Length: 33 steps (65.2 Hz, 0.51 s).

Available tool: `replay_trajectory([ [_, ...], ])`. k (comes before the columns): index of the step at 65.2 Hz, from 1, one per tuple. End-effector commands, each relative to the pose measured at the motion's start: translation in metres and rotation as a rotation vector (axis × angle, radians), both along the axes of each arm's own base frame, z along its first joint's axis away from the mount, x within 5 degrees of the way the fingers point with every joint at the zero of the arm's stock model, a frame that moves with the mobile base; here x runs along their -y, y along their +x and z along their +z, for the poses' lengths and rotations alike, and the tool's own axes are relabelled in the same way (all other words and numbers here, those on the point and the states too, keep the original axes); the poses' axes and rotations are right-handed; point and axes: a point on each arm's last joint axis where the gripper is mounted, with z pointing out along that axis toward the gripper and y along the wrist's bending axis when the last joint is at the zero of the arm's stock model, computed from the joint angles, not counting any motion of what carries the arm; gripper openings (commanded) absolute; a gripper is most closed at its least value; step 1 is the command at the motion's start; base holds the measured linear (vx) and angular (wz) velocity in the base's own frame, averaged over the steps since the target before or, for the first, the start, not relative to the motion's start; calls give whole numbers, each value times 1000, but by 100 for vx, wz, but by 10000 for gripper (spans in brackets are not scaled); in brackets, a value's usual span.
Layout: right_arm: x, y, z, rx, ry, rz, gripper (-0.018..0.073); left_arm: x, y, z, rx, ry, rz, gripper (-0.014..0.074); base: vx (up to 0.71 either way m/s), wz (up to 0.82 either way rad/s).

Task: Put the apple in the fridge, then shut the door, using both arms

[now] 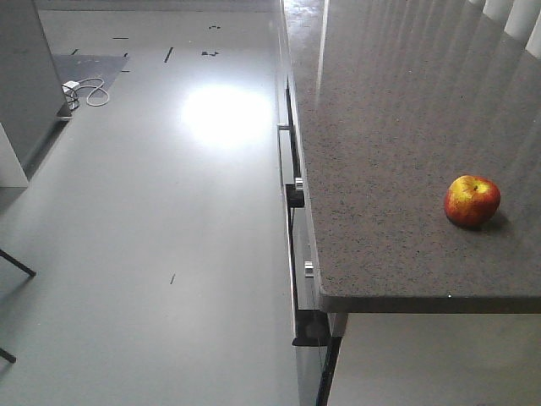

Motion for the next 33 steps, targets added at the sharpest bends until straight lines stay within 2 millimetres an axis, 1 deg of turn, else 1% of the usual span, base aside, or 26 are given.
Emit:
replay_trajectory([
  [1,2,13,14,67,-36,-11,727,2,-2,14,108,0,-19,-6,0,0],
  [8,2,28,21,41,-78,-8,719,2,-2,14,108,0,-19,-6,0,0],
  [13,3,39,33,29,-119,-1,713,2,-2,14,108,0,-19,-6,0,0],
  [17,2,50,39,-3,-129,12,709,2,-2,14,108,0,-19,-6,0,0],
  [20,2,60,48,-19,-120,24,706,2,-2,14,108,0,-19,-6,0,0],
  [24,1,76,54,-58,-102,40,703,2,-2,14,108,0,-19,-6,0,0],
  [29,1,98,57,-113,-80,56,699,2,-2,14,108,0,-19,-6,0,0],
  [33,1,116,55,-161,-70,64,694,2,-2,14,108,0,-19,-6,0,0],
])
